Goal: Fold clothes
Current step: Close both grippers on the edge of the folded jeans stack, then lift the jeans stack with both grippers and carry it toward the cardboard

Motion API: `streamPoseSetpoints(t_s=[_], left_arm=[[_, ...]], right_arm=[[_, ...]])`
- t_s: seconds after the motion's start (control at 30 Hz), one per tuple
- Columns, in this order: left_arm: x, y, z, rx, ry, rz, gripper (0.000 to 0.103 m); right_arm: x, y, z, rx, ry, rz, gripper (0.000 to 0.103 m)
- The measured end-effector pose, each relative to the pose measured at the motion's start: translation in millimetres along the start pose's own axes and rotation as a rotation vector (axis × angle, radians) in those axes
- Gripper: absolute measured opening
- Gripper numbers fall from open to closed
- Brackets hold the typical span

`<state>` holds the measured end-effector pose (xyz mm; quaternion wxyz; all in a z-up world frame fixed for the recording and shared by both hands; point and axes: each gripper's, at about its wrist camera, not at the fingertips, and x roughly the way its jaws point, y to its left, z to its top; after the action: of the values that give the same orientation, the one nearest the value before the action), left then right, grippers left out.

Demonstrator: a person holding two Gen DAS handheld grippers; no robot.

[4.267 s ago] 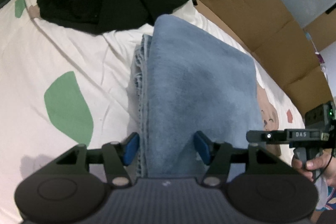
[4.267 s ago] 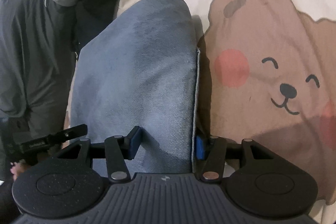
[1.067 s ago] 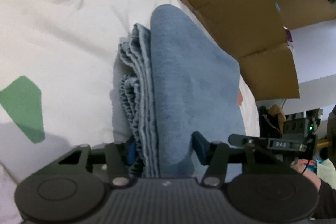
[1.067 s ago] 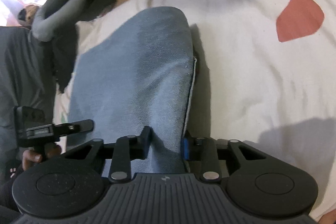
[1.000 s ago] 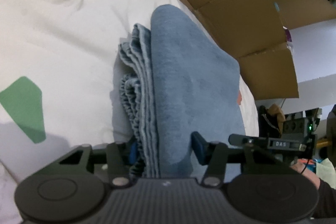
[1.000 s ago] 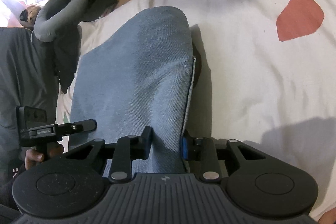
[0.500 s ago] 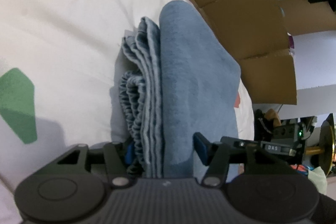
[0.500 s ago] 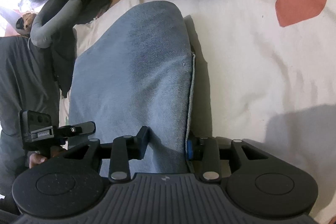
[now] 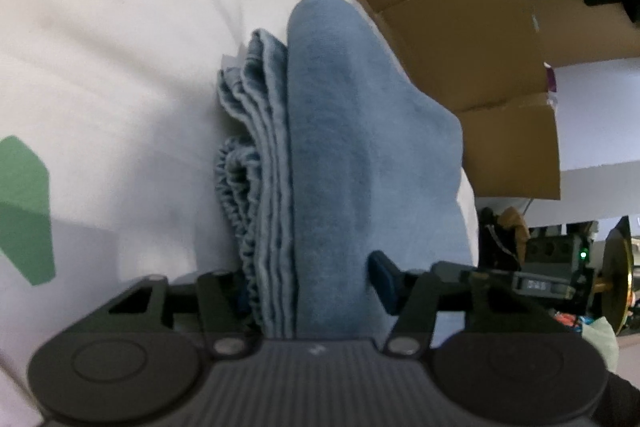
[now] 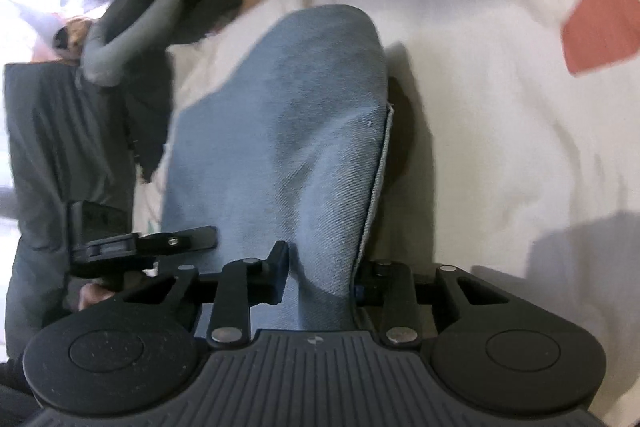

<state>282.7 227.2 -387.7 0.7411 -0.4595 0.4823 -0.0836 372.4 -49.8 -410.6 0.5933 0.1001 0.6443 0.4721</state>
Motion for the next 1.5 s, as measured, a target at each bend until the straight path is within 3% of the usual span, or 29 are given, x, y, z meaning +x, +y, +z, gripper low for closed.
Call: streamPoseSetpoints(t_s=[0.23, 0.43, 0.53, 0.73, 1.13, 1.33, 1.5], left_arm=[[-4.9, -5.9, 0.4, 0.019, 0.006, 0.01, 0.056], [-14.2, 0.2, 3.5, 0.03, 0.021, 0.052, 0.056], [-16.0, -4.1, 4.5, 0.032, 0.027, 0.069, 0.055], [-20.8, -21.0, 5.5, 0.042, 0.031, 0.091, 0.053], [-43.0, -46.7, 5.6, 0.058, 0.02, 0.063, 0.052], [-73.9, -58.6, 10.7, 0.056, 0.027, 0.068, 0.051], [-109.7, -96.2, 24.0, 0.089, 0.018, 0.088, 0.05]], right_arm=[[-6.1, 2.4, -0.9, 0.018, 0.005, 0.06, 0.034], [5.1, -5.2, -5.5, 0.004, 0.002, -0.018, 0.031], [5.0, -5.1, -5.0, -0.001, 0.003, -0.033, 0.025], [-9.4, 12.9, -4.0, -0.026, -0.021, -0.05, 0.022], [-47.7, 37.2, -0.9, -0.032, -0.083, -0.013, 0.022], [-73.0, 71.2, 3.5, -0.065, -0.122, -0.038, 0.022], [-105.0, 100.3, 2.6, -0.049, -0.164, -0.022, 0.021]])
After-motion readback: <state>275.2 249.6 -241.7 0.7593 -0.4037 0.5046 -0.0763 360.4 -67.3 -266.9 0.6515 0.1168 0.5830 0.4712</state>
